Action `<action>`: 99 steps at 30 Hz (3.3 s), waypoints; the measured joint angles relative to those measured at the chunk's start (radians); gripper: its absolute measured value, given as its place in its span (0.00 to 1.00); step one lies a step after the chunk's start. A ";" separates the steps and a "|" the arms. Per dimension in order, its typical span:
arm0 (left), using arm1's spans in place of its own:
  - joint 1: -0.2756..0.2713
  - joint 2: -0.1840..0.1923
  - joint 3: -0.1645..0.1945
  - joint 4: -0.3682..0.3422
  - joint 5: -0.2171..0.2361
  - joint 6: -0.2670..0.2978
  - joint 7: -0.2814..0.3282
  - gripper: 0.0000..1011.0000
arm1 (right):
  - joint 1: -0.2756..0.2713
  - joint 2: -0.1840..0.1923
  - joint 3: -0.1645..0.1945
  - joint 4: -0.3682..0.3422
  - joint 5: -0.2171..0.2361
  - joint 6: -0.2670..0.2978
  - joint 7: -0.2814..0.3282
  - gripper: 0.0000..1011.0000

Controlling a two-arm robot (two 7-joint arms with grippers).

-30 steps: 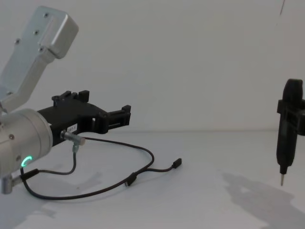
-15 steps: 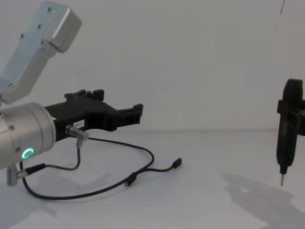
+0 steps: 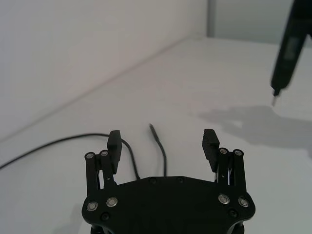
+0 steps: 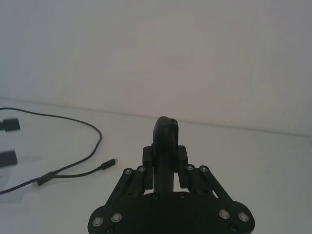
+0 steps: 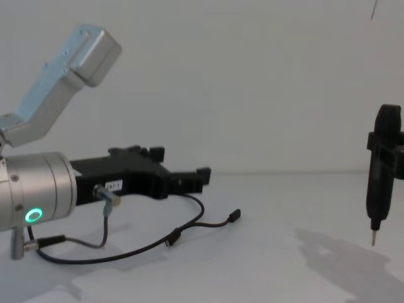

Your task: Pick up the data cable with the one hand.

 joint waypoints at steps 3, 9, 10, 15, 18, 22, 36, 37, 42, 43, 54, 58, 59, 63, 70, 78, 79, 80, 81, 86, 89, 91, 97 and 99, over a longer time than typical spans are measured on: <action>-0.006 0.009 0.008 0.005 -0.005 0.017 -0.026 0.99 | 0.000 0.000 0.000 0.000 0.000 0.000 0.000 0.28; -0.014 0.031 0.024 0.013 -0.007 0.059 -0.067 0.99 | 0.000 0.000 0.000 0.000 0.000 0.000 0.000 0.28; -0.014 0.035 0.027 0.014 -0.007 0.067 -0.071 0.99 | 0.000 0.000 0.000 0.000 0.000 0.000 0.000 0.28; -0.011 0.044 0.029 0.013 -0.002 0.091 -0.073 0.99 | 0.000 0.000 0.000 0.000 0.000 0.000 0.000 0.28; -0.007 0.045 0.029 0.011 0.005 0.104 -0.064 0.99 | 0.000 0.000 0.000 0.000 0.000 0.000 0.000 0.28; -0.001 0.041 0.024 0.009 0.015 0.116 -0.041 0.99 | 0.000 0.000 0.000 0.000 0.000 0.000 0.000 0.28; -0.008 -0.026 0.006 0.067 0.020 0.106 0.005 0.99 | 0.000 0.000 0.000 0.000 0.000 0.000 0.000 0.28; -0.011 -0.031 0.006 0.073 0.020 0.104 0.005 0.99 | 0.000 0.000 0.000 0.000 0.000 0.000 0.000 0.28; -0.023 -0.052 0.006 0.102 0.016 0.098 -0.001 0.99 | 0.000 0.000 0.000 0.000 0.000 0.000 0.000 0.28; -0.025 -0.056 0.007 0.108 0.016 0.098 -0.003 0.99 | 0.000 0.000 0.000 0.000 0.000 0.000 0.000 0.28; -0.046 -0.086 0.014 0.155 0.013 0.105 -0.032 0.99 | 0.000 0.000 0.000 0.000 0.000 0.000 0.000 0.28; -0.050 -0.089 0.017 0.163 0.013 0.116 -0.041 0.99 | 0.000 0.000 0.000 0.000 0.000 0.000 0.000 0.28; -0.050 -0.089 0.017 0.164 0.012 0.118 -0.042 0.99 | 0.000 0.000 0.000 0.000 0.000 0.000 0.000 0.28; -0.053 -0.090 0.020 0.169 0.013 0.131 -0.049 0.99 | 0.000 0.000 0.000 0.000 0.000 0.000 0.000 0.28; -0.056 -0.090 0.024 0.174 0.021 0.145 -0.054 0.97 | 0.000 0.000 0.000 0.000 0.000 0.000 0.000 0.28; -0.055 -0.096 0.022 0.178 0.032 0.147 -0.048 0.81 | 0.000 0.000 0.000 0.000 0.000 0.000 0.000 0.28; -0.054 -0.097 0.021 0.179 0.034 0.147 -0.047 0.76 | 0.000 0.000 0.000 0.000 0.000 0.000 0.000 0.28; -0.054 -0.097 0.021 0.179 0.034 0.147 -0.047 0.76 | 0.000 0.000 0.000 0.000 0.000 0.000 0.000 0.28; -0.054 -0.099 0.020 0.179 0.035 0.146 -0.045 0.70 | 0.000 0.000 0.000 0.000 0.000 0.000 0.000 0.28; -0.054 -0.104 0.018 0.182 0.040 0.146 -0.044 0.58 | 0.000 0.000 0.000 0.000 0.000 0.000 0.000 0.28; -0.054 -0.107 0.017 0.184 0.044 0.146 -0.044 0.44 | 0.000 0.000 0.000 0.000 0.000 0.000 0.000 0.28; -0.055 -0.108 0.016 0.184 0.045 0.146 -0.044 0.40 | 0.000 0.000 0.000 0.000 0.000 0.000 0.000 0.28; -0.054 -0.112 0.015 0.184 0.051 0.147 -0.045 0.20 | 0.000 0.000 0.000 0.000 0.000 0.000 0.000 0.28; -0.054 -0.113 0.014 0.183 0.053 0.147 -0.044 0.14 | 0.000 0.000 0.000 0.000 0.000 0.000 0.000 0.28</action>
